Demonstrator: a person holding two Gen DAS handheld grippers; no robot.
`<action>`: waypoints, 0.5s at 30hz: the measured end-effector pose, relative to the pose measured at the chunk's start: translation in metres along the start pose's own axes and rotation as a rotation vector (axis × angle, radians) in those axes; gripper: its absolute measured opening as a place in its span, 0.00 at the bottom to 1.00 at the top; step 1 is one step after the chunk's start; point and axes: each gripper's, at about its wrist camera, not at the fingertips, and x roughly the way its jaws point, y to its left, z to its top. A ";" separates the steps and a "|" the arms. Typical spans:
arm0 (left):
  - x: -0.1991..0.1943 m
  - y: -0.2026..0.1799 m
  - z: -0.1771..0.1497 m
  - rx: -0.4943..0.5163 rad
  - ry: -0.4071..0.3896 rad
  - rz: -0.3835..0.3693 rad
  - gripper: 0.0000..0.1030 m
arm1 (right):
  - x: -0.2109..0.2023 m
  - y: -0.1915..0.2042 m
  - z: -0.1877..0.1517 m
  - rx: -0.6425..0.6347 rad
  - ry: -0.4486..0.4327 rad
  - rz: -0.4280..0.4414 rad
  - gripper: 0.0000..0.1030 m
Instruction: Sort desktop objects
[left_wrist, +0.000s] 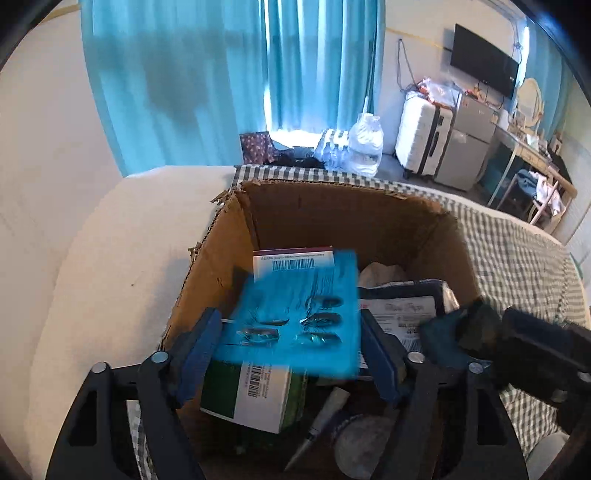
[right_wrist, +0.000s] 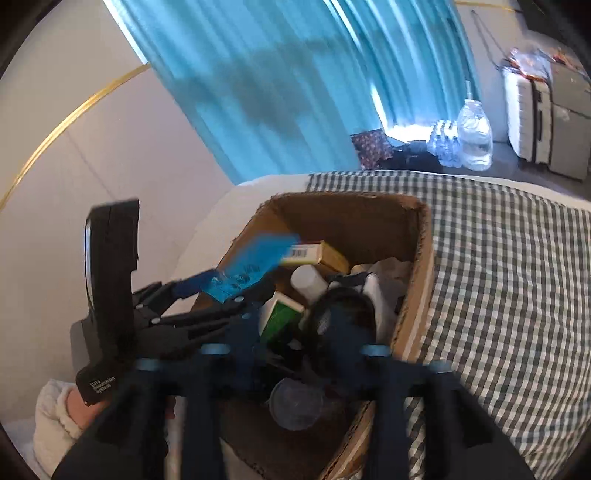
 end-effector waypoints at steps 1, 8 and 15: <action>-0.001 -0.001 -0.001 0.001 0.000 0.008 0.88 | -0.005 -0.004 0.000 0.009 -0.011 0.003 0.49; -0.019 -0.007 -0.010 -0.016 0.002 0.047 0.96 | -0.042 -0.006 -0.004 0.000 -0.067 -0.084 0.55; -0.074 -0.024 -0.011 -0.014 -0.063 0.042 0.99 | -0.104 -0.004 -0.007 -0.009 -0.153 -0.238 0.78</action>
